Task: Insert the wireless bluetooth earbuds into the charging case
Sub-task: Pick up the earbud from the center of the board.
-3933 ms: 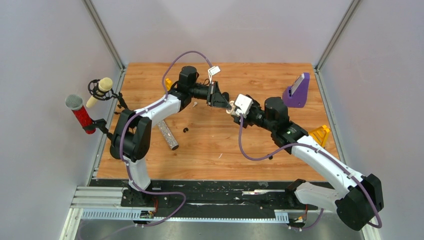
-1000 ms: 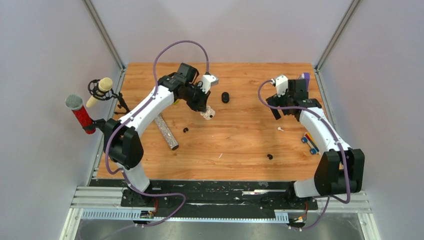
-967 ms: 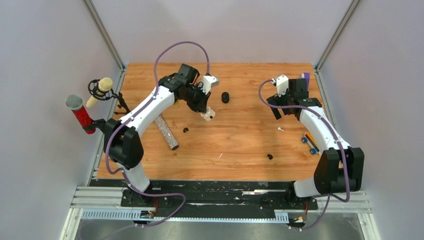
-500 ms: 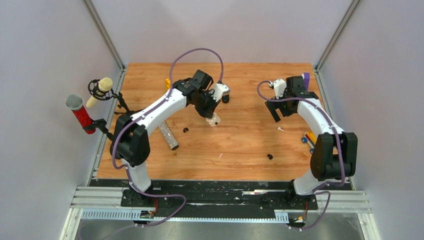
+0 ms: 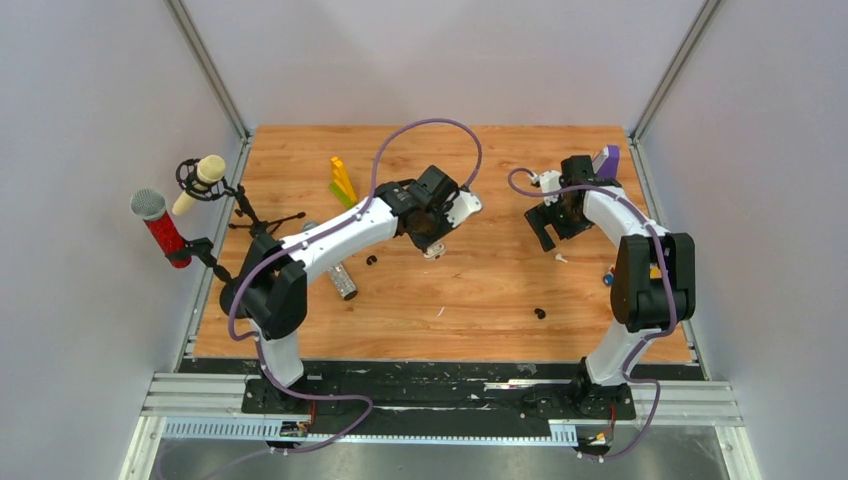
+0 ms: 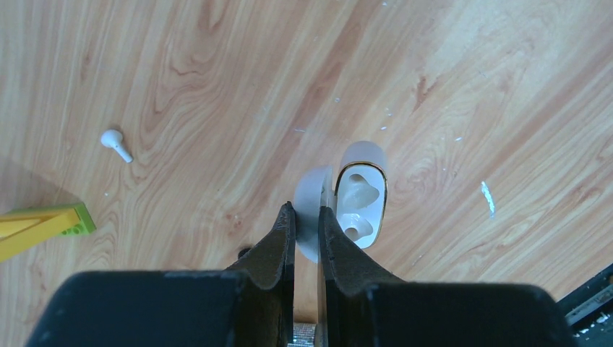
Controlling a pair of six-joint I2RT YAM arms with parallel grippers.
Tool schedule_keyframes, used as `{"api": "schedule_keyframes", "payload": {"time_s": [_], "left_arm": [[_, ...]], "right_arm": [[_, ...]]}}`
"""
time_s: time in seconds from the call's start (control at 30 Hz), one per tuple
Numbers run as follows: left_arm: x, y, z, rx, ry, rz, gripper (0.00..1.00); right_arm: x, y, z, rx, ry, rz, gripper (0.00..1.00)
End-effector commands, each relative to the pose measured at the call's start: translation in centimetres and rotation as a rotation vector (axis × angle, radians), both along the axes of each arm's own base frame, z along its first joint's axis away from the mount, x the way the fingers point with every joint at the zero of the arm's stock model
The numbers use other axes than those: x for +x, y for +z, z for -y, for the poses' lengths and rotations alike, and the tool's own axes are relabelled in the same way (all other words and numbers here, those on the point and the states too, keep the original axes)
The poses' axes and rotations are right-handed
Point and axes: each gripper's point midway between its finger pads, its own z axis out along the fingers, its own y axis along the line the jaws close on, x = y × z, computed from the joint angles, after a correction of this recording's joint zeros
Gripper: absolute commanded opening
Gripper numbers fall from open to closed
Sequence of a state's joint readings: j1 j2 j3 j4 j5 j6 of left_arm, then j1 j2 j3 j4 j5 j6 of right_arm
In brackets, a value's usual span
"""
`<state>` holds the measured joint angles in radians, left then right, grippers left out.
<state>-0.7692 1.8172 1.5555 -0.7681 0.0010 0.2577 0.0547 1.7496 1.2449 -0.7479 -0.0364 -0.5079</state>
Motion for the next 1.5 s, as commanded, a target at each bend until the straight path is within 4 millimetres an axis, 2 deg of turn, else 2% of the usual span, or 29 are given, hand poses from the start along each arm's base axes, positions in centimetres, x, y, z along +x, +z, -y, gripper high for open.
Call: {"api": "schedule_keyframes", "payload": {"time_s": [0.0, 0.17, 0.33, 0.53, 0.77, 0.93, 1.23, 1.33, 1.47], "left_arm": [[-0.2, 1.5, 0.9, 0.019, -0.041, 0.108, 0.00], [-0.8, 0.9, 1.7, 0.082, -0.077, 0.178, 0.00], [-1.0, 1.3, 2.2, 0.081, -0.085, 0.206, 0.00], [-1.3, 1.4, 2.5, 0.063, -0.097, 0.209, 0.00], [-3.3, 0.2, 3.6, 0.016, -0.167, 0.101, 0.00], [-3.4, -0.3, 3.9, 0.019, -0.160, 0.080, 0.00], [-3.2, -0.3, 3.8, 0.017, -0.149, 0.090, 0.00], [-3.1, -0.3, 3.9, 0.015, -0.142, 0.092, 0.00], [-2.8, -0.3, 3.8, 0.013, -0.116, 0.092, 0.00]], "right_arm": [[1.5, 1.9, -0.7, 0.046, -0.029, 0.050, 1.00], [1.6, 2.2, -0.7, 0.045, -0.043, 0.050, 0.98], [1.7, 2.7, -1.7, 0.098, -0.045, 0.057, 0.96], [1.4, 2.2, -2.5, 0.128, -0.034, 0.038, 0.88], [1.2, 1.5, -2.8, 0.139, -0.014, 0.018, 0.78], [0.7, 1.9, -3.2, 0.161, 0.009, 0.028, 0.72], [0.5, 3.0, -4.2, 0.221, 0.043, 0.052, 0.73], [0.4, 4.0, -5.5, 0.286, 0.073, 0.076, 0.75], [0.7, 6.2, -6.7, 0.348, 0.128, 0.174, 0.82]]}}
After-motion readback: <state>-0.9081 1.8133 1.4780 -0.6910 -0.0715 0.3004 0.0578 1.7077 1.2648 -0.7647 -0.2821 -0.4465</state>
